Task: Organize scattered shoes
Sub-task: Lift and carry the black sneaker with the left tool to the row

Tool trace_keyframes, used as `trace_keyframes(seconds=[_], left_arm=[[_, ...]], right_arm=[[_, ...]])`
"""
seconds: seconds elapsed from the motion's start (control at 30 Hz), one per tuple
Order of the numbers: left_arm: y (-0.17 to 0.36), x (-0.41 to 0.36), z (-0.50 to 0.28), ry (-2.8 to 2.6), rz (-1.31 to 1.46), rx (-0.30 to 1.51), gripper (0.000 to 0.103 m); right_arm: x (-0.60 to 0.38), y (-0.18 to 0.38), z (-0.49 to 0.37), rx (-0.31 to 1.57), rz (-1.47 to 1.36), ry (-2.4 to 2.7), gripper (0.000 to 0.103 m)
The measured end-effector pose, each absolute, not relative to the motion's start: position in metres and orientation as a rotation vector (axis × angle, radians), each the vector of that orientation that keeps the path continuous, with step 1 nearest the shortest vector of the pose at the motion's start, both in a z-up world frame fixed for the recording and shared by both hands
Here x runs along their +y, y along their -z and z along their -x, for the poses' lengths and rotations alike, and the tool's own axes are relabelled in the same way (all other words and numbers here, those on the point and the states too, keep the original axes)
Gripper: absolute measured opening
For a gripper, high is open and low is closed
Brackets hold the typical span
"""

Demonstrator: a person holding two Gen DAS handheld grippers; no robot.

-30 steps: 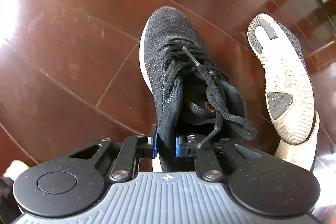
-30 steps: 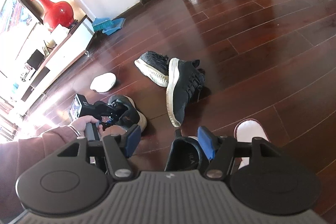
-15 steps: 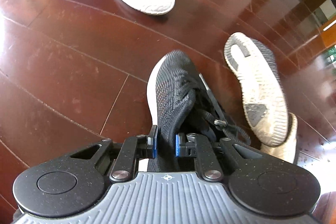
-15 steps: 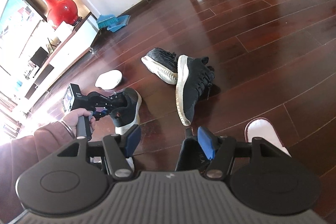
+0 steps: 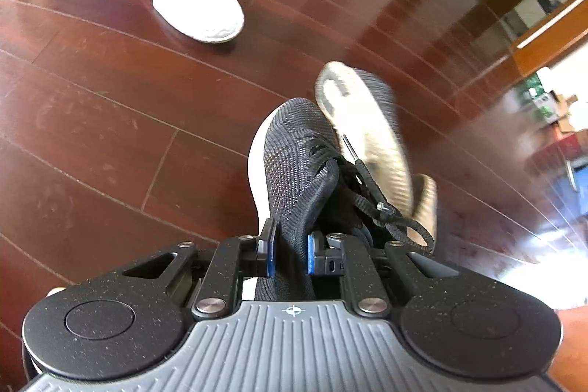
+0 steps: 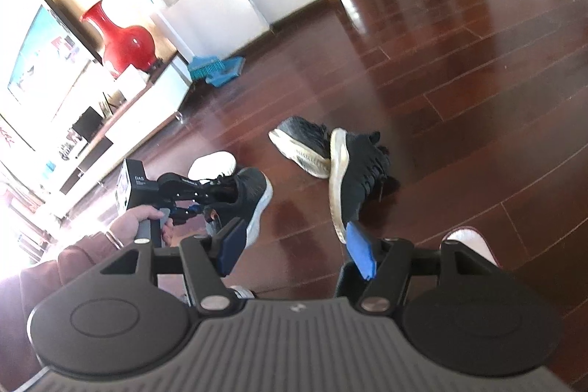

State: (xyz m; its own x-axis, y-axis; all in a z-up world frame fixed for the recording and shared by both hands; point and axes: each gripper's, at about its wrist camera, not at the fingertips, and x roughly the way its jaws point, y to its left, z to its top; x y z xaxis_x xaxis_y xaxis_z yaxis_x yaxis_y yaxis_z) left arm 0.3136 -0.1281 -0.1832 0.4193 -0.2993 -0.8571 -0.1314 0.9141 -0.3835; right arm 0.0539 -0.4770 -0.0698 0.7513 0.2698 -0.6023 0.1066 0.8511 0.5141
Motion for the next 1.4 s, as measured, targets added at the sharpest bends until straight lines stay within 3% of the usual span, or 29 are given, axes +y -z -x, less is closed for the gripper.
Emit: trace_keyframes(seconds=[0.37, 0.67, 0.93, 1.4], left_arm=[[0.112, -0.186, -0.207, 0.328, 0.428, 1.152, 0.019], [0.095, -0.230, -0.101, 0.515, 0.381, 1.182, 0.019], [0.126, -0.287, -0.030, 0.624, 0.334, 1.262, 0.020], [0.241, -0.435, 0.064, 0.800, 0.174, 1.426, 0.021]], right_arm=[[-0.474, -0.002, 0.023, 0.481, -0.657, -0.020, 0.064], [-0.462, 0.004, 0.127, 0.368, -0.815, 0.103, 0.064], [-0.490, 0.021, 0.197, 0.286, -0.953, 0.311, 0.064], [-0.547, 0.052, 0.226, 0.238, -1.053, 0.523, 0.064]])
